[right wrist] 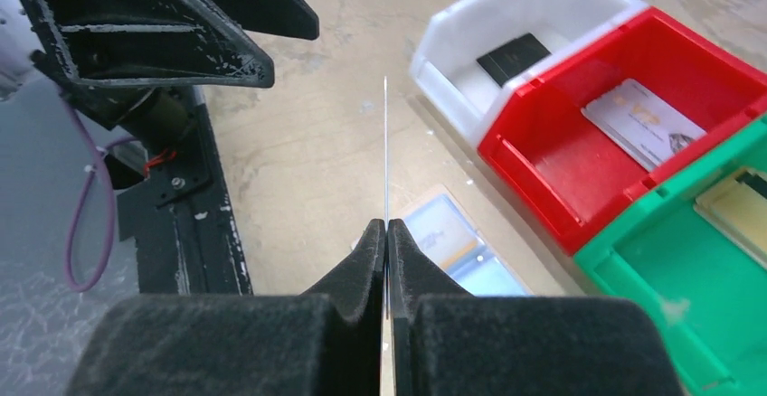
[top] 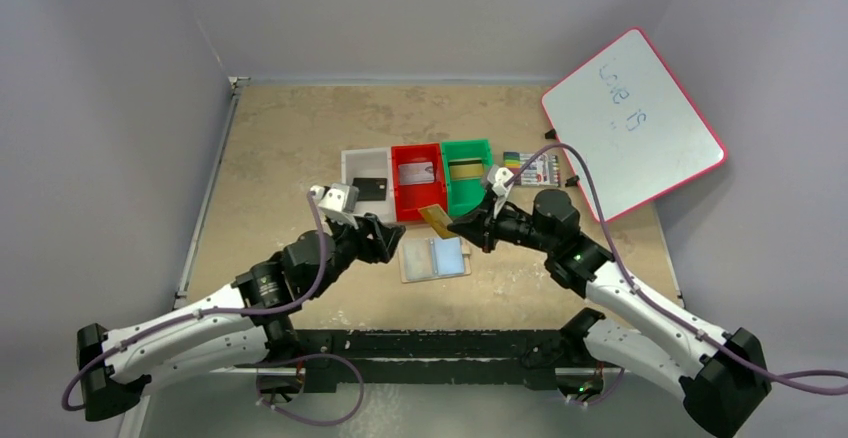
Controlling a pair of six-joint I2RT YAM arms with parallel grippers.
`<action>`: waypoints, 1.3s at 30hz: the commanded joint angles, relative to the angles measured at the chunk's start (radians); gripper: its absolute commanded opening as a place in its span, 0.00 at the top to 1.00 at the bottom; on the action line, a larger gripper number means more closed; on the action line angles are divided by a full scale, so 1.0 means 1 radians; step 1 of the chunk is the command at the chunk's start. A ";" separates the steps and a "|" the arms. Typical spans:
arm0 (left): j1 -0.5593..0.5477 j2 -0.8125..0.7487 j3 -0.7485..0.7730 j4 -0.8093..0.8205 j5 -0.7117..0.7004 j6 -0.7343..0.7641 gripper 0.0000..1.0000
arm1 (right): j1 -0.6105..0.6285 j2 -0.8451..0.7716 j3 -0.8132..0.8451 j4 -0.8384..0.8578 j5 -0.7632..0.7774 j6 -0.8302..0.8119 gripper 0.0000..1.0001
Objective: Take the credit cards out of the card holder
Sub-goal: Remove the credit card from the card holder.
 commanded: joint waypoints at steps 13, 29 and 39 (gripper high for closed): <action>0.031 0.192 0.349 -0.243 0.465 0.429 0.39 | -0.002 0.113 0.170 -0.138 -0.340 -0.143 1.00; 0.113 0.158 0.302 -0.183 0.808 0.516 0.71 | -0.002 0.139 0.248 -0.270 -0.491 -0.280 1.00; 0.112 0.192 0.306 -0.227 0.803 0.524 1.00 | -0.002 0.156 0.282 -0.239 -0.396 -0.302 0.87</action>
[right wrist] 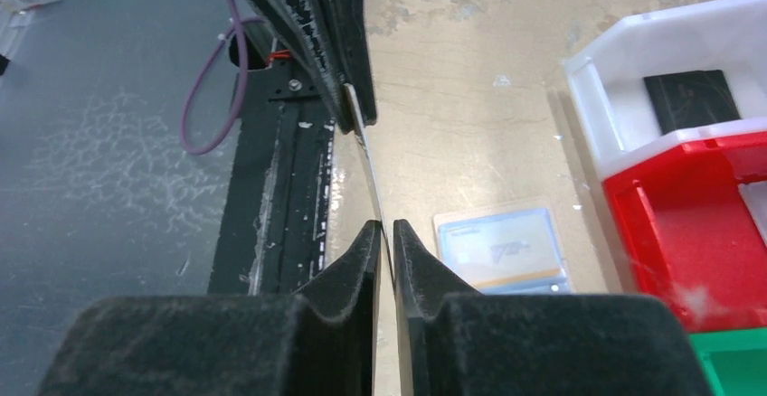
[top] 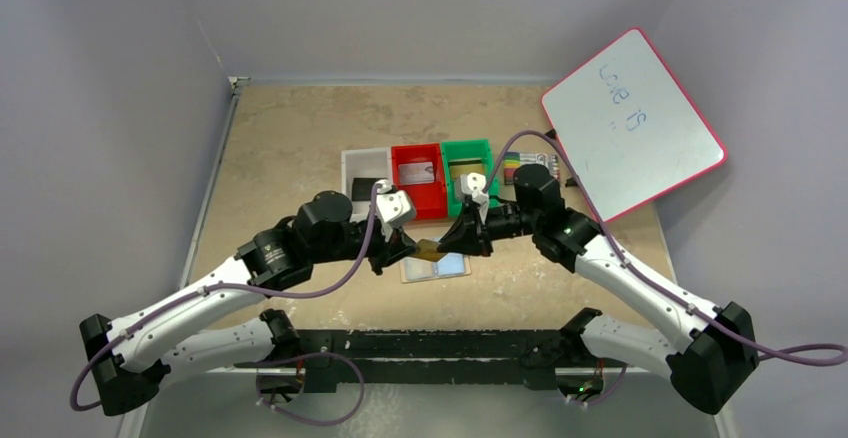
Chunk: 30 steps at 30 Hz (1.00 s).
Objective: Take the credit cards out of the card holder
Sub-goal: Remove the credit card from the card holder.
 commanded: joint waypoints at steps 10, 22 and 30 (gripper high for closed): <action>0.003 0.028 0.007 0.048 0.054 0.016 1.00 | -0.001 -0.078 0.051 0.037 0.001 -0.156 0.49; 0.003 0.002 -0.008 0.045 0.002 0.015 1.00 | 0.006 0.059 0.088 0.022 -0.066 -0.089 0.65; 0.002 0.011 -0.011 0.051 -0.016 0.015 1.00 | 0.009 0.058 0.113 -0.023 -0.102 -0.140 0.96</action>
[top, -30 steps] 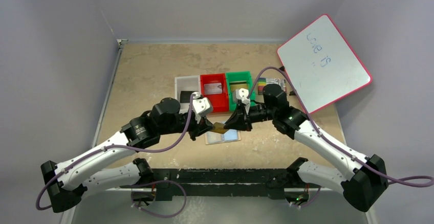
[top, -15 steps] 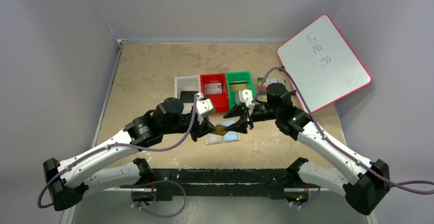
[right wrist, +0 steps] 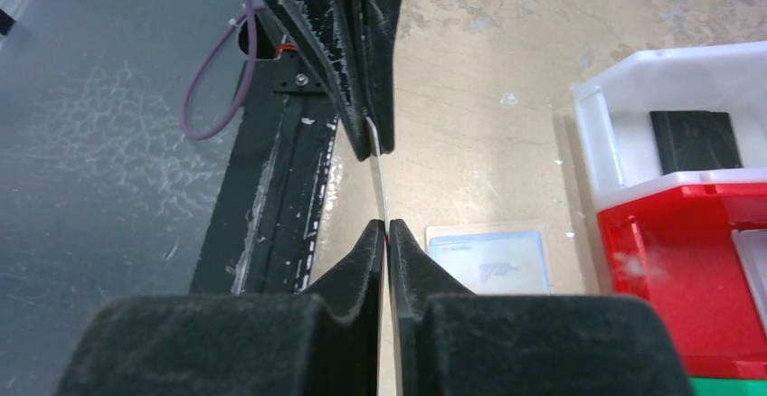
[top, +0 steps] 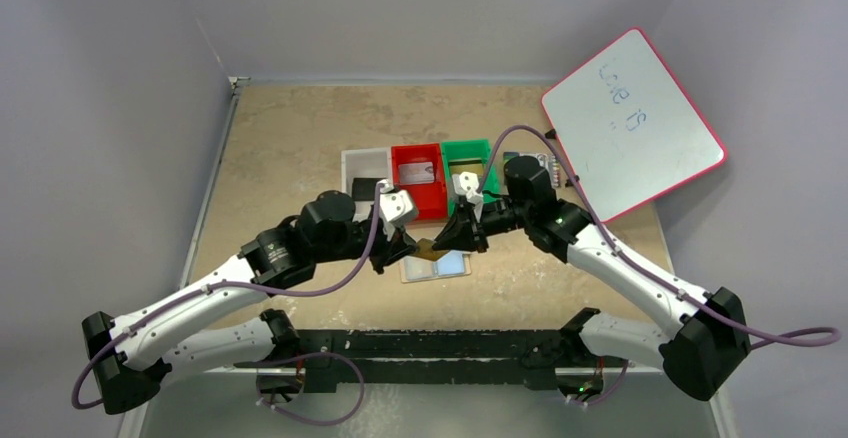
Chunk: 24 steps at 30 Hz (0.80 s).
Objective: Take the credit cards out of the card holder
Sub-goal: Remove the credit card from the card holder.
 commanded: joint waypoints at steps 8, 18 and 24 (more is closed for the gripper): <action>0.001 0.017 0.005 0.047 -0.053 -0.024 0.89 | 0.008 0.003 0.071 -0.048 -0.039 -0.079 1.00; 0.001 -0.054 -0.104 0.143 -0.630 -0.261 0.31 | 0.003 0.012 -0.081 0.196 0.815 -0.131 1.00; 0.002 -0.094 -0.159 0.125 -0.796 -0.359 0.27 | -0.014 0.116 -0.002 0.202 0.962 -0.295 1.00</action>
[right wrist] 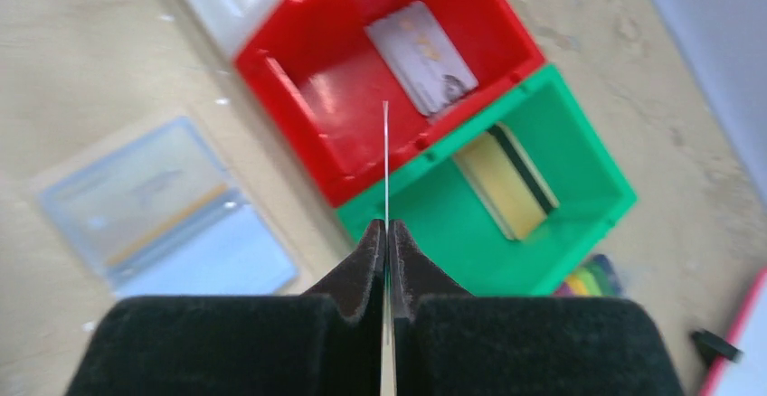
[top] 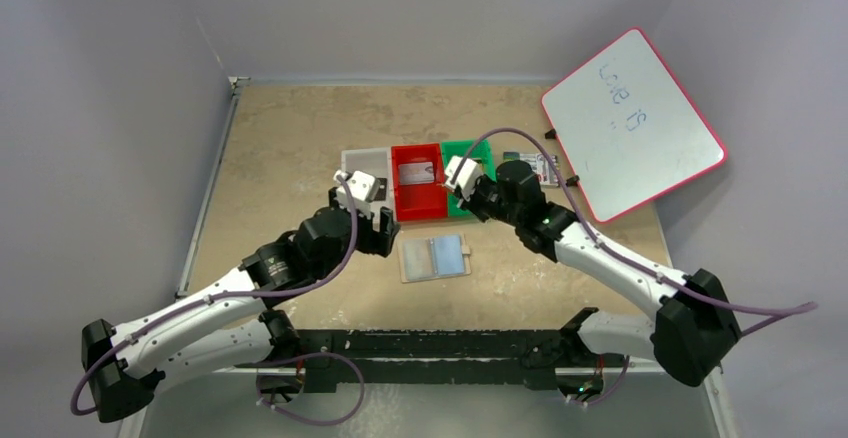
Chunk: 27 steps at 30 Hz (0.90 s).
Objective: Take the credit cards out of the card holder
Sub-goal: Remove the credit card from the card holder, then place the credit card in the storage box.
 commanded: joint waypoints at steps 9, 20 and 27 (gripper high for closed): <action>0.002 -0.019 -0.031 -0.005 -0.175 -0.180 0.24 | -0.124 0.210 0.171 -0.016 0.081 -0.373 1.00; 0.001 -0.032 -0.041 -0.012 -0.117 -0.210 0.24 | -0.149 0.279 0.105 0.160 0.044 -0.638 1.00; 0.002 -0.049 -0.053 -0.015 -0.091 -0.228 0.24 | -0.182 0.307 0.118 0.155 -0.045 -0.663 1.00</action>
